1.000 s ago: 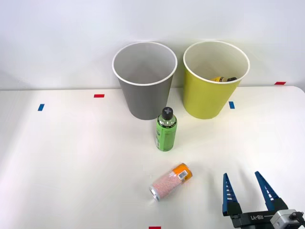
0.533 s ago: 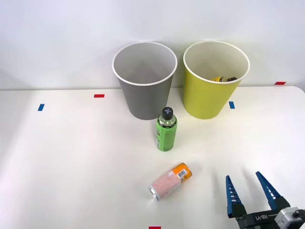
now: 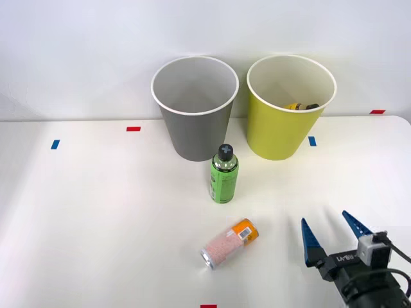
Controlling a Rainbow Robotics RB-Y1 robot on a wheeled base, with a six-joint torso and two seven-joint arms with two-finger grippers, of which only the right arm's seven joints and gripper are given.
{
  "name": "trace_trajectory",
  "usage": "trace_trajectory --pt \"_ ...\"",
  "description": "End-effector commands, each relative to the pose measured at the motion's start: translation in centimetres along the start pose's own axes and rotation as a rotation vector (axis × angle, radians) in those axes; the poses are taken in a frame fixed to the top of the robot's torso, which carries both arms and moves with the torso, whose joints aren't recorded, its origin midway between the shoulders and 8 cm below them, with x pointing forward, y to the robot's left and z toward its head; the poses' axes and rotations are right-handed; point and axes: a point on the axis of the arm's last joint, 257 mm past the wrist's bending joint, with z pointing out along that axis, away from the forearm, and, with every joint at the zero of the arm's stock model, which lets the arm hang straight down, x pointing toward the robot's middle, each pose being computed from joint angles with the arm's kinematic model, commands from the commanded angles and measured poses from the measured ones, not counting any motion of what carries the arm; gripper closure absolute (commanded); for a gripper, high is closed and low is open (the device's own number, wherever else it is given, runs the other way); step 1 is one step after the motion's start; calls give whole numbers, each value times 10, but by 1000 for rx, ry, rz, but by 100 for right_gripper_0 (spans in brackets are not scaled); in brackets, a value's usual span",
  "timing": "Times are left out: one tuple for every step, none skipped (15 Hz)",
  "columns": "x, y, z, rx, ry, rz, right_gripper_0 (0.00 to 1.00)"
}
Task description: Put cans in the gray bin, plastic bottles in the light green bin
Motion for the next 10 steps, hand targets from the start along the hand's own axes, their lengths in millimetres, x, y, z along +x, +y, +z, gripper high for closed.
trace_trajectory --pt "4 3 21 28 138 3 14" --pt "3 4 23 45 182 14 14" --pt "2 6 25 73 250 32 14" --pt "0 6 22 106 323 43 14" --pt "-5 6 14 153 413 54 14" --pt "-13 7 7 188 475 71 14" --pt "-14 8 2 212 523 87 14" --pt "-13 6 0 233 549 101 14" --pt "-9 6 -1 258 575 149 7" --pt "-4 9 -4 275 600 193 0"
